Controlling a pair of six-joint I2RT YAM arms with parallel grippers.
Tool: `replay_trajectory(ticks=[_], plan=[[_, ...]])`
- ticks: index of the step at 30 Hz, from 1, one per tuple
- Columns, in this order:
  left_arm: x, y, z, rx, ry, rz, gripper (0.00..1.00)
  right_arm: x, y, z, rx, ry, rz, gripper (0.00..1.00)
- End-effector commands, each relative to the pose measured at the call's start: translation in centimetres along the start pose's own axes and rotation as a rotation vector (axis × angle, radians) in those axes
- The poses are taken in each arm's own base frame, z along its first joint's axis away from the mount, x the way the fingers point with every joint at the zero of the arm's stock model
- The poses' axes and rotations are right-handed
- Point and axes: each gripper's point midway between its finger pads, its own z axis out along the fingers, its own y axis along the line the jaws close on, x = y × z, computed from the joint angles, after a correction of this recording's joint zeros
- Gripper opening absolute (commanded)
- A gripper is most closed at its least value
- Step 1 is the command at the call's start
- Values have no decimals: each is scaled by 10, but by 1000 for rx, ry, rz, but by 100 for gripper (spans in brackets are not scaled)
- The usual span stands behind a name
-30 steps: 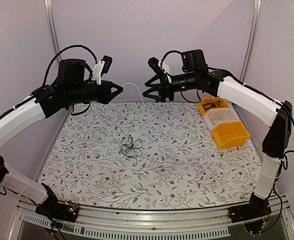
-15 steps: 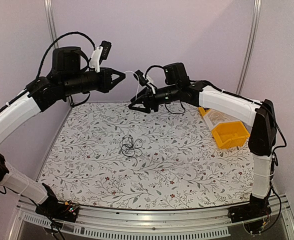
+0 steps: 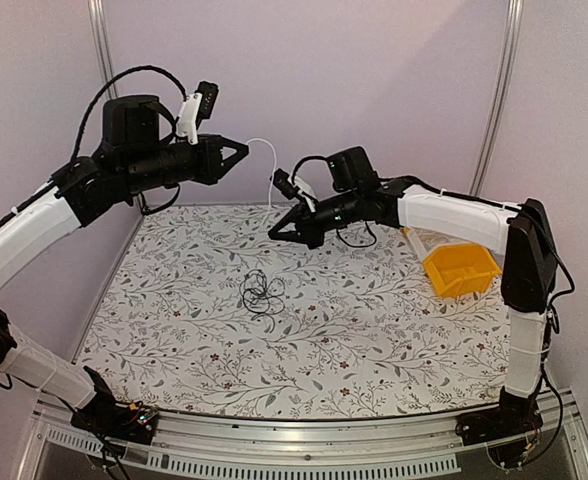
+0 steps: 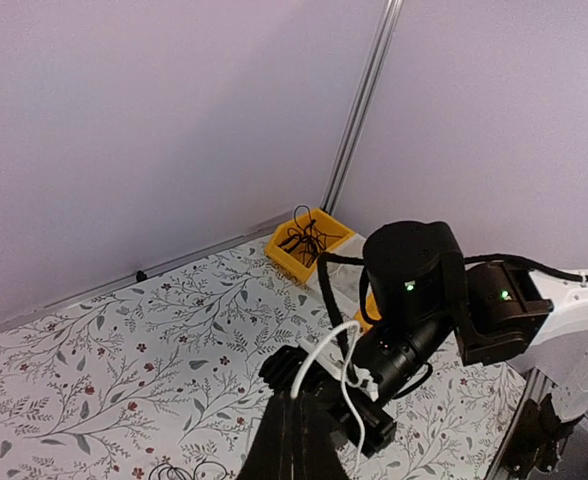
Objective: Untangle the cables
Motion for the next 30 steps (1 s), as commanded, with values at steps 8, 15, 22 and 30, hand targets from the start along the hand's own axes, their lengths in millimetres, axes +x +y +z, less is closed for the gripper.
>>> replay_trajectory(ticks=[8,15,22,30], plan=[[8,-1,-2,6,-24,-36,0,-29,33,-66,71,-9,-215,32],[11,-3,2,23,-27,-41,0,-58,63,-83,-22,-89,-259,59],[9,-5,1,33,-37,-44,0,-60,46,-63,-33,-100,-124,60],[14,-3,0,31,-35,-59,0,-59,29,-48,-10,-111,-38,30]])
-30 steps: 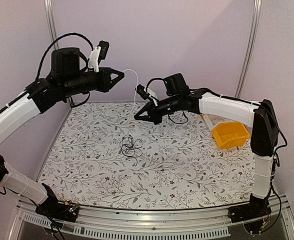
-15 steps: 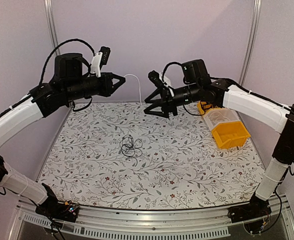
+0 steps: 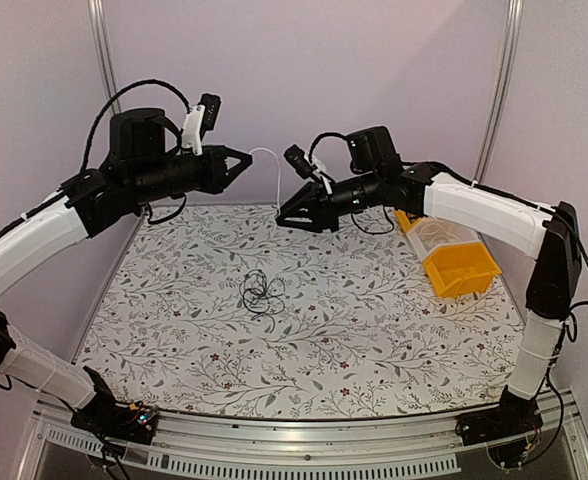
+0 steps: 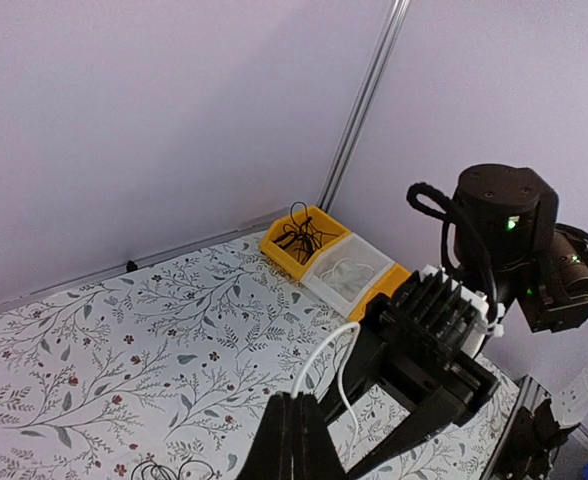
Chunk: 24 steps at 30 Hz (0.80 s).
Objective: Untangle the cables
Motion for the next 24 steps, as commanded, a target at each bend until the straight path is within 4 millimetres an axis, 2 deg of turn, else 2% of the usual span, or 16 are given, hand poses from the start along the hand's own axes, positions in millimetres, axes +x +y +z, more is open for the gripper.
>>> replay_trajectory(ticks=[1,2,5,9,11,13,15,21,24], plan=[[-4,-7,-8,24,-31,-12,0,-12,-10,2,23,-37,41,19],[-4,-6,-8,20,-31,-13,0,-12,-11,2,32,-36,43,11],[-1,-4,-6,11,-28,-14,0,-12,-14,-1,54,-33,36,1],[11,0,0,2,-1,-14,1,-13,-19,-13,79,-35,39,0],[22,7,5,-23,28,-19,18,-12,-24,-24,105,-34,46,0],[34,12,9,-42,62,-23,32,-13,-32,-40,141,-35,45,0],[45,16,13,-49,89,-22,39,-8,-43,-55,194,-21,39,0],[70,26,23,-74,143,-38,43,14,-82,-102,385,32,15,0],[74,25,30,-66,157,-43,43,28,-104,-131,485,62,8,0]])
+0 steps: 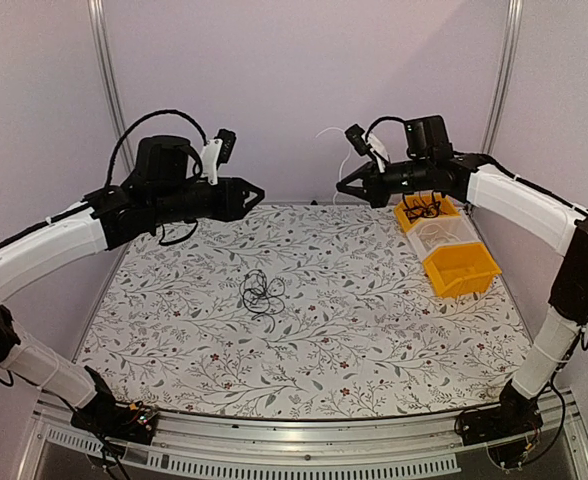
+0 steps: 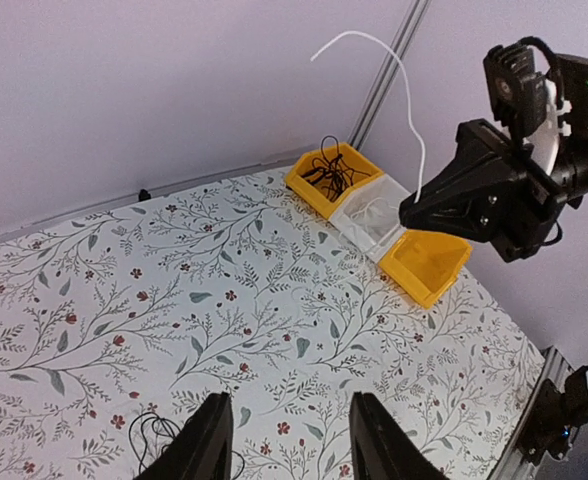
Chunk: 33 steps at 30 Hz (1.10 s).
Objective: Untangle the cables
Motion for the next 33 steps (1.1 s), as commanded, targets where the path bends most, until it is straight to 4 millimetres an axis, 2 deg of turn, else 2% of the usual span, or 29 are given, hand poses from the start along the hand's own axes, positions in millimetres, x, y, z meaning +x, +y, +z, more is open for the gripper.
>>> replay_trajectory(ticks=[1,9,12,16,23,33], plan=[[11,-2,14,7,34,-8,43,17,-46,-36,178,47,-45,0],[18,-5,31,32,79,-18,43,22,-127,-110,409,73,-103,0],[19,-6,34,38,88,-28,43,23,-149,-131,472,88,-123,0],[21,-7,36,42,97,-42,43,27,-169,-154,528,117,-150,0],[26,-4,37,31,107,-58,43,51,-191,-172,576,186,-160,0],[31,-1,37,20,124,-70,43,107,-209,-162,565,285,-82,0]])
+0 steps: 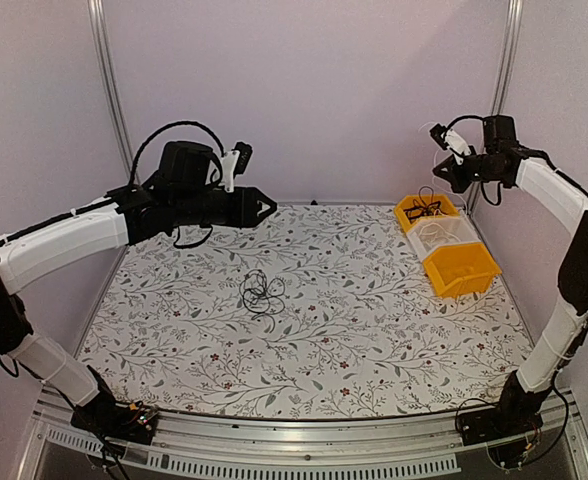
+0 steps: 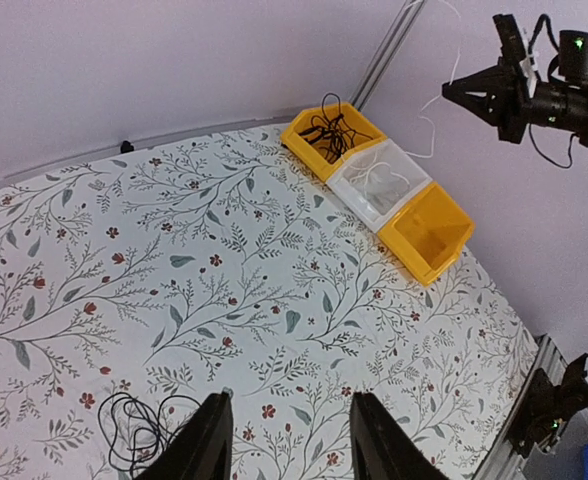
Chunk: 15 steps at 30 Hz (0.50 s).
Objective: Untangle the cables
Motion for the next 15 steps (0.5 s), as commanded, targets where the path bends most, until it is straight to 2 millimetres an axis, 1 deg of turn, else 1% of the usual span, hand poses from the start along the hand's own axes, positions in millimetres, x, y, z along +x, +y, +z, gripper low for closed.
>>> replay_trajectory(ticks=[1,4,8,9,15], plan=[[1,-4,2,6,10,-6,43,40,4,21,-23,95,26,0],[2,-3,1,4,12,-9,43,57,1,30,-29,131,63,0],[5,-1,0,-3,18,-14,43,83,-3,46,-58,175,134,0],[6,-1,0,-5,17,-17,43,87,-2,50,-63,183,141,0],[12,3,-3,-16,24,-35,43,122,11,70,-122,266,187,0]])
